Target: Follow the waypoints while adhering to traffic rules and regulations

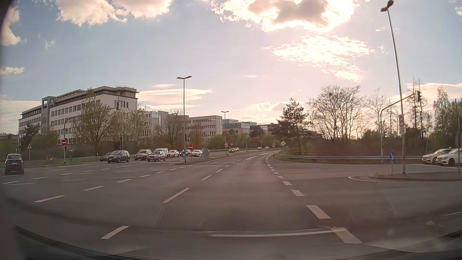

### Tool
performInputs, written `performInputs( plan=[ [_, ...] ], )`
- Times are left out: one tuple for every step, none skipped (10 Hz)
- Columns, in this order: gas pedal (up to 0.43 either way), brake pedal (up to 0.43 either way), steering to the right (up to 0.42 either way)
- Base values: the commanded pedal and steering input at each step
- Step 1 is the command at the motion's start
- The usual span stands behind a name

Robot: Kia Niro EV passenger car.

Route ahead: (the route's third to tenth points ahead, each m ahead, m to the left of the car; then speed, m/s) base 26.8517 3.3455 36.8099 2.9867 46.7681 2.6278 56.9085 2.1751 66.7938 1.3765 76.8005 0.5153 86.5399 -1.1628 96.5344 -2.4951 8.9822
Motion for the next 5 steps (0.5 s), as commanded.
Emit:
performInputs(
  plan=[
    [0.22, 0.0, -0.002],
    [0.22, 0.0, -0.002],
    [0.22, 0.0, -0.002],
    [0.22, 0.0, -0.002],
    [0.22, 0.0, -0.002]
  ],
)
